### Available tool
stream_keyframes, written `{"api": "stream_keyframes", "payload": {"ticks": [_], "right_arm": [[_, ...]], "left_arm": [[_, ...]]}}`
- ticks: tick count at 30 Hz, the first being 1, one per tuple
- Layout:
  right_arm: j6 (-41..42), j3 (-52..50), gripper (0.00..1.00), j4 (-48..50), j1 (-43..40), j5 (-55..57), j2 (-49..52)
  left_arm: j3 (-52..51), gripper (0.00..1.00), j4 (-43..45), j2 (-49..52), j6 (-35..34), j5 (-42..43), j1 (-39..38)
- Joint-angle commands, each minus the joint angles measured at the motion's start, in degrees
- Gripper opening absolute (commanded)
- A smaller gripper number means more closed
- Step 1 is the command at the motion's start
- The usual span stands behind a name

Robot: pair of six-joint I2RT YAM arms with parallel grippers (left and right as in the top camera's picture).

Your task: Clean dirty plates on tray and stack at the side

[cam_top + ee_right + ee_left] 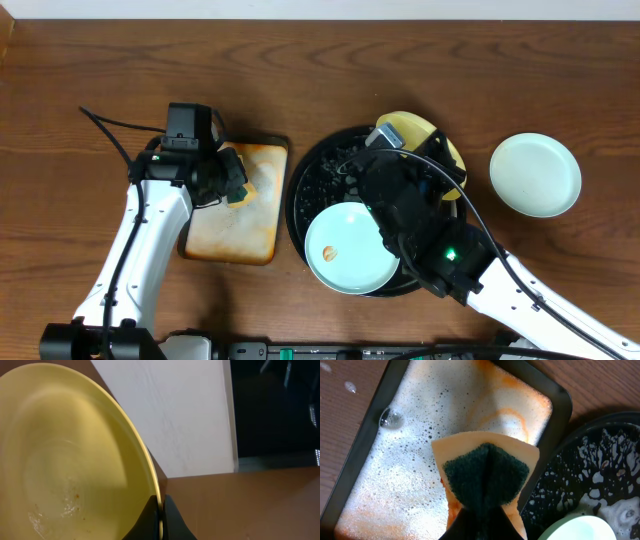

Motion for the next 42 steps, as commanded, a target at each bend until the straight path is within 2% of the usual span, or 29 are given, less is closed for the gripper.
{"api": "stream_keyframes", "payload": {"ticks": [1, 22, 27, 29, 33, 37, 42], "right_arm": [[-0.42, 1.01, 0.01, 0.35, 0.66, 2.64, 0.13], [0.26, 1.01, 0.01, 1.18, 0.57, 2.64, 0.13], [8.50, 1.01, 0.01, 0.07, -0.37, 2.60, 0.13], [19.34, 1.01, 0.01, -3.17, -2.97, 1.51, 0.13], [30.58, 1.01, 0.01, -8.85, -9.40, -7.28, 0.13], [35.65, 1.01, 0.01, -10.40, -17.33, -14.64, 0.13], [41.13, 1.01, 0.01, -10.49, -29.33, -29.05, 0.11]], "left_arm": [[-0.52, 0.08, -0.22, 0.39, 0.98, -0.57, 0.24], [-0.52, 0.08, -0.33, 0.39, 0.98, -0.57, 0.24], [-0.52, 0.08, -0.35, 0.39, 0.98, -0.57, 0.24], [-0.52, 0.08, -0.35, 0.39, 0.98, -0.57, 0.24], [-0.52, 0.08, -0.33, 0.39, 0.96, -0.57, 0.24], [-0.52, 0.08, -0.33, 0.39, 0.96, -0.57, 0.24], [-0.52, 0.09, -0.33, 0.39, 0.96, -0.57, 0.24]]}}
